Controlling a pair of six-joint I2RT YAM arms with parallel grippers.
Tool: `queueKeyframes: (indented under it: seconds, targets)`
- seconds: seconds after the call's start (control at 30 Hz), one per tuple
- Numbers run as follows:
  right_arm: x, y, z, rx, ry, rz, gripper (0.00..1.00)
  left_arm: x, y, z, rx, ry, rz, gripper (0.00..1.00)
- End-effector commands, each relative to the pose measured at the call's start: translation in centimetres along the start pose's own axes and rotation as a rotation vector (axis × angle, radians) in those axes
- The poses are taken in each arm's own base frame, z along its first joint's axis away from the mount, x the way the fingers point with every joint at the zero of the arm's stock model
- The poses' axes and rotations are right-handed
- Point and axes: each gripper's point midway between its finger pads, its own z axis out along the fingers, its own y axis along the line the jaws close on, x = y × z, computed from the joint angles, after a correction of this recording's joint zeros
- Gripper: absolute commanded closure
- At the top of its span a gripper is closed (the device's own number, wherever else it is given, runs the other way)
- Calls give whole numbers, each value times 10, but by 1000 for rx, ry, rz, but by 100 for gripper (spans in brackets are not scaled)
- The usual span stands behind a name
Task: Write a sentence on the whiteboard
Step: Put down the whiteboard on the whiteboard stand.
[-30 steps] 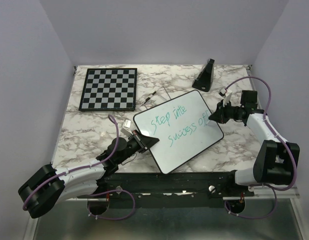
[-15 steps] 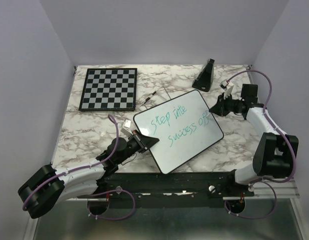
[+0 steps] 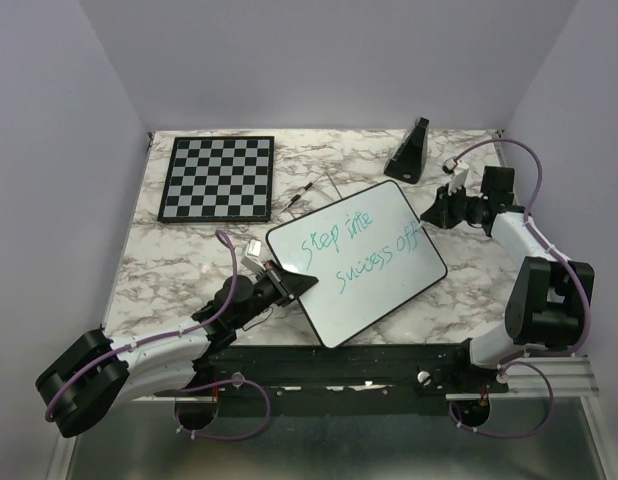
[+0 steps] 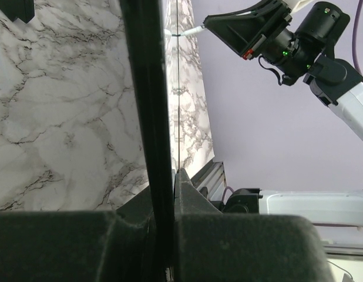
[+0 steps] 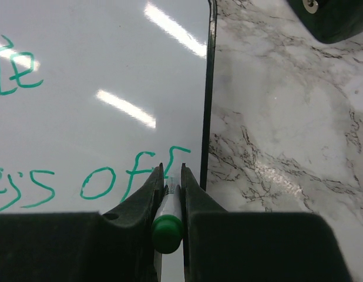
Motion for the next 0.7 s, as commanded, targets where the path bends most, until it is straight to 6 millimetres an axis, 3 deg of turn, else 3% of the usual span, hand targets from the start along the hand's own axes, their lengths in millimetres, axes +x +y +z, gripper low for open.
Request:
queueKeyframes:
  seconds: [0.0, 0.1, 0.17, 0.3, 0.33, 0.47, 0.67]
  targets:
    - [-2, -31, 1, 112, 15, 0, 99, -10, -24, -2, 95, -35, 62, 100]
    - [-4, -35, -1, 124, 12, -1, 99, -9, -22, -2, 92, -34, 64, 100]
    - [-11, -23, -3, 69, -14, -9, 99, -10, -24, -3, 99, -36, 67, 100]
    - [-47, 29, -30, -106, -118, -42, 99, -11, -30, -4, 132, -41, 94, 100]
    - [-65, 45, -44, -140, -165, -67, 99, -11, -31, -5, 137, -45, 106, 100]
    - [-92, 82, -79, -169, -249, -102, 99, -13, -42, -7, 185, -47, 194, 100]
    - [-98, 122, -107, -224, -306, -69, 99, -21, -61, -8, 229, -63, 354, 100]
